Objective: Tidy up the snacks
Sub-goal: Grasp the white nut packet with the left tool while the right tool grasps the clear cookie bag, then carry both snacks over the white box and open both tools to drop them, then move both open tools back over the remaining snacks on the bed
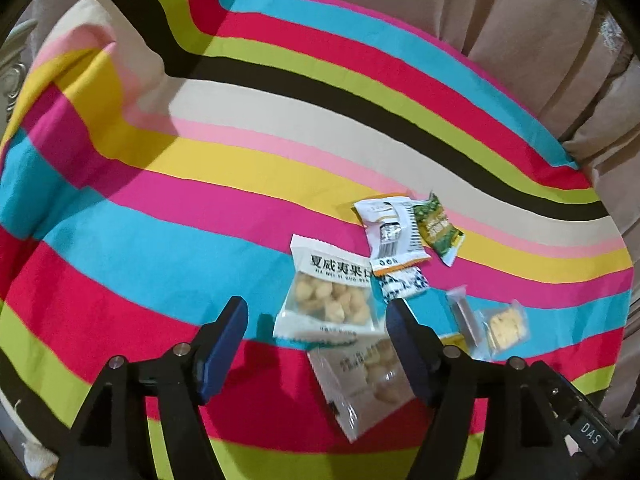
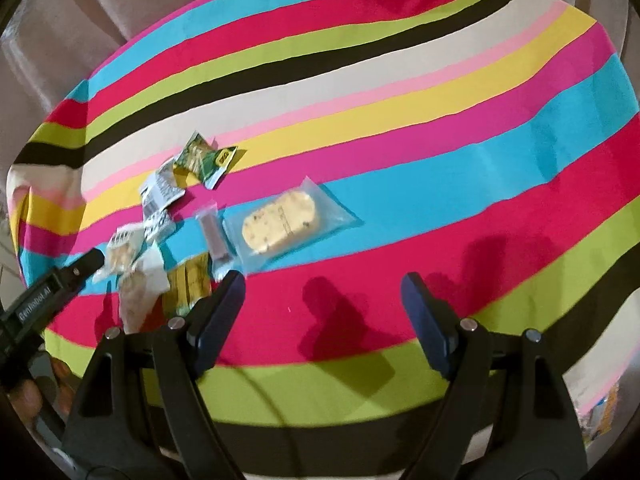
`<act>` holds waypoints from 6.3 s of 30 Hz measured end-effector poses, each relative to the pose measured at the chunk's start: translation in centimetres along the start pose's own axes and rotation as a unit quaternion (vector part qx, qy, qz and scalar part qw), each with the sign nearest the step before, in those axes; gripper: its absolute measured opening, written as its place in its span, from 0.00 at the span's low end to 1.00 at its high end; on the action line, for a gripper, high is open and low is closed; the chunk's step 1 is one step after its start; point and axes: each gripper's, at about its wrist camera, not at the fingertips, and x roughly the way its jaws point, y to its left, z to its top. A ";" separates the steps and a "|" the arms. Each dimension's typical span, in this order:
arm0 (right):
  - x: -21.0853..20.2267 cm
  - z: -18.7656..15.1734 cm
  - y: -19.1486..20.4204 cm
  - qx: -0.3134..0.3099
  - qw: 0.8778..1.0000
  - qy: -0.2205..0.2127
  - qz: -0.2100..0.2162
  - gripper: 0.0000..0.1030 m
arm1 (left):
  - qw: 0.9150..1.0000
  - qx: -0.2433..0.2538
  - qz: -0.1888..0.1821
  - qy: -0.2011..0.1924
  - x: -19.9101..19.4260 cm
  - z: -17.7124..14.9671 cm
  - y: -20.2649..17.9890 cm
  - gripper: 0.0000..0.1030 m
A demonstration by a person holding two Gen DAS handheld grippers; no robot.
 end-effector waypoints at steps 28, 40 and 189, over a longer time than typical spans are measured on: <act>7.2 3.7 5.9 -0.060 0.997 -0.005 -0.056 0.61 | 0.998 0.045 0.033 -0.005 3.3 0.9 0.1 0.58; 6.3 2.7 5.9 -0.090 0.994 -0.028 -0.062 0.38 | 1.000 0.019 0.009 -0.012 2.6 0.4 1.8 0.54; -12.0 -7.3 -10.0 -0.063 0.997 -0.006 -0.038 0.73 | 0.985 0.164 -0.041 0.037 -7.1 -8.2 -8.2 0.67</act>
